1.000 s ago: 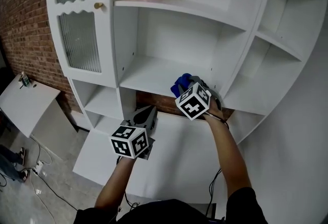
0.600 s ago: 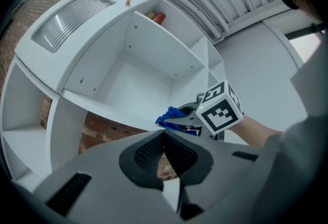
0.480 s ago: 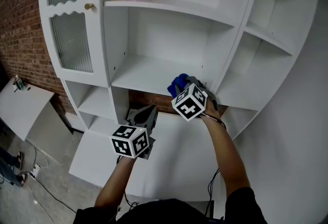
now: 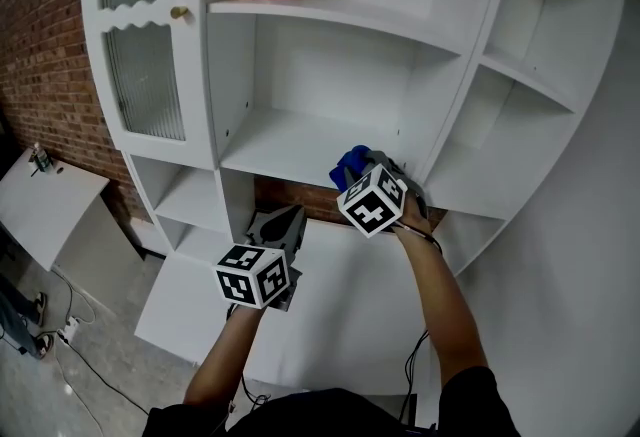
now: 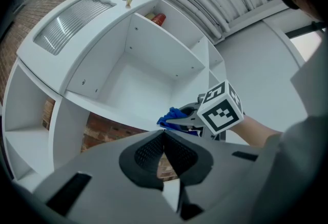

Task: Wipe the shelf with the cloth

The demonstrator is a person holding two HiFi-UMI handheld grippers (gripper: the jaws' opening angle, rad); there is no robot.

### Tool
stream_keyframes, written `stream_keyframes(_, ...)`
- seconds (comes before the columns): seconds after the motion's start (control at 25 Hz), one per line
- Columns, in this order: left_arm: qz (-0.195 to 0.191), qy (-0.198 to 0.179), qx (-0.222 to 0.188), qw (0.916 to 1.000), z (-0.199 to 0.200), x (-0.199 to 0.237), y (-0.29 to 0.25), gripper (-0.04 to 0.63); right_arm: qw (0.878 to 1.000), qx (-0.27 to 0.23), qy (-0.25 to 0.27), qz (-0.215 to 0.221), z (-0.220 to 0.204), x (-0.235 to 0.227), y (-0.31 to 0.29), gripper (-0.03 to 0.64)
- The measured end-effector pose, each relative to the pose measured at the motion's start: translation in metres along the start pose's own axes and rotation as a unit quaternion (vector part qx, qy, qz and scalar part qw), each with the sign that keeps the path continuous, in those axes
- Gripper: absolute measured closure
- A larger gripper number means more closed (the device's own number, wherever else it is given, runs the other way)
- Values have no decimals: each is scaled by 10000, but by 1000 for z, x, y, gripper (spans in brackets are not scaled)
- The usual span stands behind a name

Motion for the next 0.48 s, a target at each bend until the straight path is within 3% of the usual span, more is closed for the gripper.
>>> stream_keyframes(0.48,86,-55,-26,9999,4,4,2,580,9999,30,-31,150,3,-1,-5,538)
Point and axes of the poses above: the fingertips, and each gripper's own axes: y backward along the fingers, x to its left, z out of its top, the point moved 6 cm from there along y, backward along the fingers, and after that the axes turned 1 degree about -x, right-handed, at the moved point
